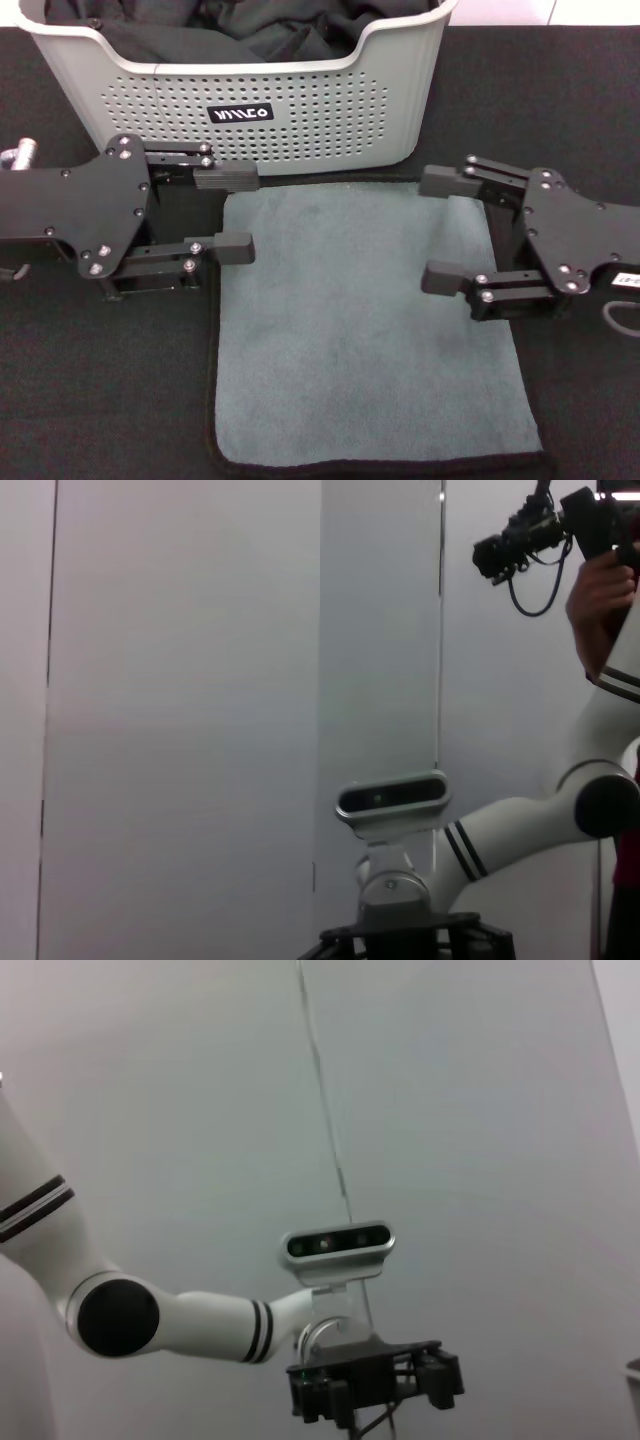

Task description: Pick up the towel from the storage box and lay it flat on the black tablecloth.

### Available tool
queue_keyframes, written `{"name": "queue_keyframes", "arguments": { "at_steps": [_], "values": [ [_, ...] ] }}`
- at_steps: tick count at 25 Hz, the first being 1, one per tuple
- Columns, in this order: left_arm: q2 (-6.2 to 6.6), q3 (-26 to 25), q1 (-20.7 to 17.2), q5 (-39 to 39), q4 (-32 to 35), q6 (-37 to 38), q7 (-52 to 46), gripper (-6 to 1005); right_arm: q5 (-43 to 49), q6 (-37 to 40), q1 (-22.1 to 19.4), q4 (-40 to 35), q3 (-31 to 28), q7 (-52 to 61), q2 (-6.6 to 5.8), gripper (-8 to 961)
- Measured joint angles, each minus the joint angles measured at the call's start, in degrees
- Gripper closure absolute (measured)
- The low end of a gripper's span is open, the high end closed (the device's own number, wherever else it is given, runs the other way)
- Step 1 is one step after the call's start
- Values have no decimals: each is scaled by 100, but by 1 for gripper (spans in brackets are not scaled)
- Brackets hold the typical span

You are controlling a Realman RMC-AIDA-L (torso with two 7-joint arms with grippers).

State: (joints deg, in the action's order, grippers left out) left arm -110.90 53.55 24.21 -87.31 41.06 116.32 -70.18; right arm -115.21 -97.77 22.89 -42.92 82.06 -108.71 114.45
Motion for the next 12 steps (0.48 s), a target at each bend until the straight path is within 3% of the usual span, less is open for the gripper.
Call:
{"name": "queue_keyframes", "arguments": {
  "at_steps": [7, 12],
  "values": [
    [14, -125, -47, -14, -26, 1, 53, 454, 25, 38, 105, 159, 43, 16, 14, 68],
    [132, 140, -25, -113, -96, 7, -21, 454, 23, 45, 163, 302, 43, 24, 36, 67]
  ]
}}
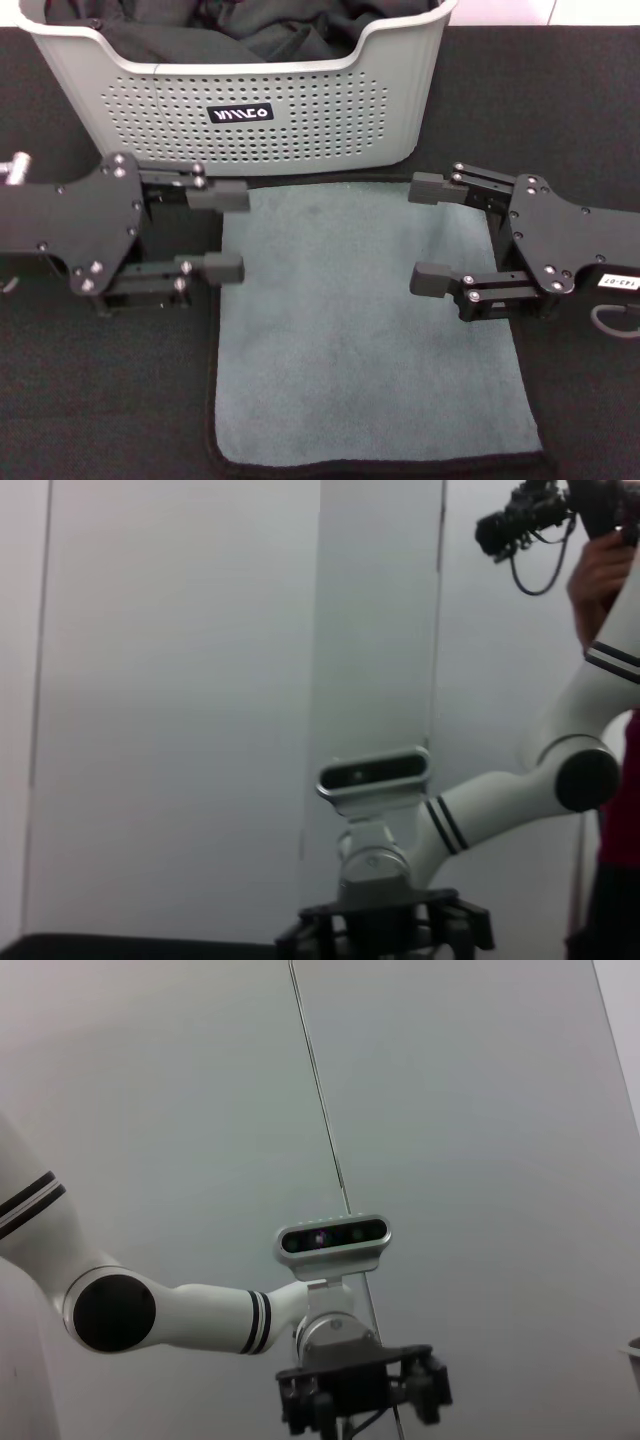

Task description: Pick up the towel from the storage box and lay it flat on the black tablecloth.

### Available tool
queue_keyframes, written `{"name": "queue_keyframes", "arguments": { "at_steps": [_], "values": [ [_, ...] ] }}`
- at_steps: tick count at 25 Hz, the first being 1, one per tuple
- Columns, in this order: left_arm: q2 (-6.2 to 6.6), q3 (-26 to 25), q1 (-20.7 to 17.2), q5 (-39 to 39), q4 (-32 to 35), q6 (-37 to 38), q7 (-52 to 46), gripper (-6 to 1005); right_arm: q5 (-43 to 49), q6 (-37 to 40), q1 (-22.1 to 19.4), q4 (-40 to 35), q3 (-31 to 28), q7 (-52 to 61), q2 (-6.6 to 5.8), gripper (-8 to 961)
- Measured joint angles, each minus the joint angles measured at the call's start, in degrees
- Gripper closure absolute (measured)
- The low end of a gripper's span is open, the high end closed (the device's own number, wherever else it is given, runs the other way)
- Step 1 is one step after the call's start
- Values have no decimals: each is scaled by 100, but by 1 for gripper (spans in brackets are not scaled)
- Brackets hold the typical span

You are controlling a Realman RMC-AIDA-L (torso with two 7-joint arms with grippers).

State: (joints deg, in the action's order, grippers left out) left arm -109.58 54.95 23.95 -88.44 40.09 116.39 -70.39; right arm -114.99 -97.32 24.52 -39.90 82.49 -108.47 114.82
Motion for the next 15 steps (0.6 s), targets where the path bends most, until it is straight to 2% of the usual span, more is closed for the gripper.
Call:
{"name": "queue_keyframes", "arguments": {
  "at_steps": [15],
  "values": [
    [5, -72, 6, 38, -43, -12, 20, 453, 2, -22, 87, -1, 137, 2, 23, 68]
  ]
}}
